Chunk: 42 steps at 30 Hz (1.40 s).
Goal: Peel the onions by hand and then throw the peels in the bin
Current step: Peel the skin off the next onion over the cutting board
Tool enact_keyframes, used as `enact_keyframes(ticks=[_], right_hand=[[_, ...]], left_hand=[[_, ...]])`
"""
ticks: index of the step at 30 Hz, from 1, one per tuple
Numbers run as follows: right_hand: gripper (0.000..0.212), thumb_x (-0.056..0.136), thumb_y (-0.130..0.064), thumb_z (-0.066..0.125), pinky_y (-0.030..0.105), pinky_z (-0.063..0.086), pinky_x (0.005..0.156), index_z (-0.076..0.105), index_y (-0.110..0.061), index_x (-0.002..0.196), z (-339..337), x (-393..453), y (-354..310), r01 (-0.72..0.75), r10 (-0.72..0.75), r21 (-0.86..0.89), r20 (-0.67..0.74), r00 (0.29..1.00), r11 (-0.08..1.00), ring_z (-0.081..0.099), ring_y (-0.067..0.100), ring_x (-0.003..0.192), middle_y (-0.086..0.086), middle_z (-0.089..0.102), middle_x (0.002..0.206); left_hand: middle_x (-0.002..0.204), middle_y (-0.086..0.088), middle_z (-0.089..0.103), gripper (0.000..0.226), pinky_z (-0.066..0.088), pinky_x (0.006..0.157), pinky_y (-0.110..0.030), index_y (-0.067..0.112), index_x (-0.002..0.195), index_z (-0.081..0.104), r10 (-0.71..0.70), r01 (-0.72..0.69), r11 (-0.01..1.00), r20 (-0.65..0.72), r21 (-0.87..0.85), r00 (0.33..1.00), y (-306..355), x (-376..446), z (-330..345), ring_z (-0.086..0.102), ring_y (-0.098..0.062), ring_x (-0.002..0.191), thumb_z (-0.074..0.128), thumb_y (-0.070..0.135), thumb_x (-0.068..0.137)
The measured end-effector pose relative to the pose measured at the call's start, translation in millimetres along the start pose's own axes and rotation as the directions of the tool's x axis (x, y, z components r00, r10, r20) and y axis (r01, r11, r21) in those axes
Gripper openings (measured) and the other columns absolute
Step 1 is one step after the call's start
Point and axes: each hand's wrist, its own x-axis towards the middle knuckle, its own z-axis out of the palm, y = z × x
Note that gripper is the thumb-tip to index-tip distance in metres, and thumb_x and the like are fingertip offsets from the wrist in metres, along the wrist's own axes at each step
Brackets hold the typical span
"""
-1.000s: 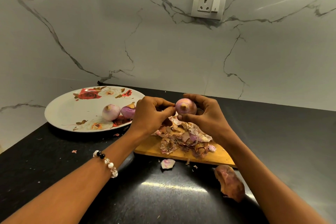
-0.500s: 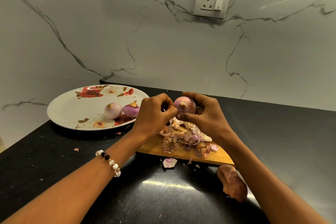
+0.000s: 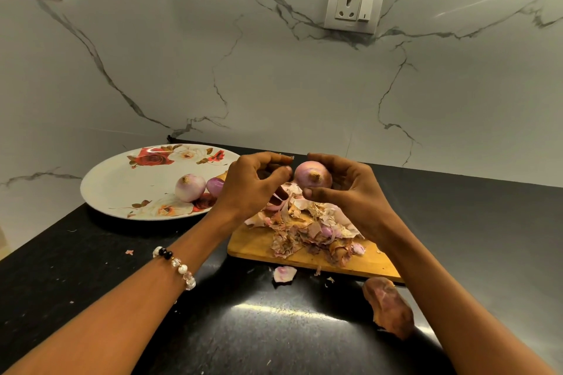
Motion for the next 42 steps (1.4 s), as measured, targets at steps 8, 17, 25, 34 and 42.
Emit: enact_keyframes(ticks=[8,17,25,34,42], right_hand=[[0.061,0.070,-0.002,0.084,0.040,0.057,0.090,0.062,-0.013,0.126,-4.4,1.6,6.5,0.032,-0.021,-0.139,0.081,0.996,0.990,0.064,0.020,0.110,0.005,0.065,0.121],[0.061,0.070,-0.004,0.084,0.039,0.056,0.092,0.062,-0.015,0.125,-3.4,0.7,7.3,0.019,0.010,-0.228,0.124,0.992,0.974,0.064,0.018,0.110,0.003,0.065,0.121],[0.058,0.070,-0.002,0.083,0.039,0.056,0.091,0.063,-0.013,0.124,-3.2,0.7,7.0,-0.008,0.023,-0.145,0.106,0.994,0.989,0.065,0.019,0.109,0.004,0.067,0.119],[0.059,0.070,-0.003,0.084,0.040,0.056,0.092,0.063,-0.011,0.124,-4.7,1.4,10.6,-0.021,0.031,-0.141,0.070,0.997,0.990,0.064,0.019,0.109,0.004,0.066,0.118],[0.058,0.069,-0.005,0.085,0.034,0.056,0.092,0.064,-0.013,0.123,0.1,0.4,9.2,-0.015,0.026,-0.162,0.069,0.997,0.987,0.065,0.017,0.107,0.003,0.067,0.116]], left_hand=[[0.091,-0.007,0.074,0.027,0.060,0.067,-0.027,0.008,0.109,0.070,0.170,-0.188,0.968,0.117,0.164,0.978,0.4,-4.7,-1.2,0.071,-0.009,0.072,0.071,0.016,0.084],[0.080,-0.010,0.073,0.014,0.059,0.060,-0.027,0.002,0.098,0.073,0.149,-0.174,0.976,0.180,0.134,0.972,-1.4,-4.9,-4.4,0.071,-0.011,0.063,0.068,0.005,0.085],[0.080,-0.007,0.073,0.015,0.060,0.063,-0.031,0.007,0.098,0.073,0.119,-0.128,0.986,0.088,0.104,0.989,-3.6,-3.6,-3.0,0.071,-0.012,0.063,0.067,0.003,0.085],[0.092,-0.006,0.074,0.022,0.057,0.068,-0.019,0.008,0.104,0.072,0.243,-0.248,0.955,0.045,0.165,0.969,-2.9,-4.0,-0.7,0.069,-0.008,0.072,0.072,0.011,0.083],[0.079,-0.006,0.073,0.014,0.053,0.066,-0.012,0.005,0.092,0.075,0.414,-0.415,0.857,0.074,0.305,0.908,-4.1,-4.2,-2.6,0.064,-0.005,0.067,0.075,0.009,0.078]])
